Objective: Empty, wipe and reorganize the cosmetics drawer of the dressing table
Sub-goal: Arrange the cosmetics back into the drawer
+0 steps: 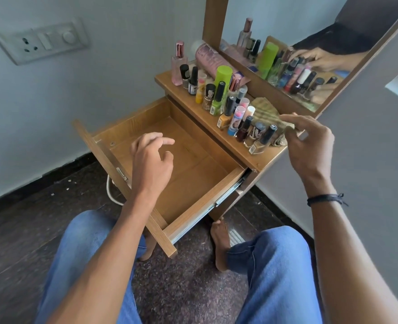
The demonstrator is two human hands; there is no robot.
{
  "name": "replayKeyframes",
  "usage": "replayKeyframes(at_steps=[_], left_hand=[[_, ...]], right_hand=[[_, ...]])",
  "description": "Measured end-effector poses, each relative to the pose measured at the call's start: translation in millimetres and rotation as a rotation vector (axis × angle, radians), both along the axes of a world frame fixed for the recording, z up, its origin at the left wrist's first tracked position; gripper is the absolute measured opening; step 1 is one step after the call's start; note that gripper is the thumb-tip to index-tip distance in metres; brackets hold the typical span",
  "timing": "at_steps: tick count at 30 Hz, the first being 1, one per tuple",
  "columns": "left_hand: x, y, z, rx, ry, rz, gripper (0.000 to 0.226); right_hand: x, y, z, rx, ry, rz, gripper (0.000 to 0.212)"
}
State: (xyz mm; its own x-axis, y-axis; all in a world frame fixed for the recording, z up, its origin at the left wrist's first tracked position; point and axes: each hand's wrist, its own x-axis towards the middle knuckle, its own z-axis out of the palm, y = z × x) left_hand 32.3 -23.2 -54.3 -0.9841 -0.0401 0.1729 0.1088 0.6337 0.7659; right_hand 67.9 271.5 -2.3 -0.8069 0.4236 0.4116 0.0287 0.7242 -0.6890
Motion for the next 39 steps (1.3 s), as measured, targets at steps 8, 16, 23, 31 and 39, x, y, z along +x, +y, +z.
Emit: replayKeyframes(at_steps=[8, 16, 23, 31, 39], left_hand=[[7, 12, 1, -0.002, 0.017, -0.053, 0.027], [7, 7, 3, 0.006, 0.025, -0.046, 0.027], [5, 0, 4, 0.015, 0.046, -0.030, 0.027], [7, 1, 18, 0.317, -0.133, -0.141, 0.016], [15, 1, 26, 0.466, -0.230, -0.442, 0.022]], right_hand=[[31, -43, -9, -0.257, 0.059, -0.051, 0.039], [21, -54, -20, -0.105, -0.105, -0.053, 0.066], [19, -60, -26, -0.099, -0.089, -0.120, 0.059], [46, -92, -36, -0.123, 0.083, -0.156, 0.050], [53, -138, -60, -0.104, 0.038, 0.028, 0.048]])
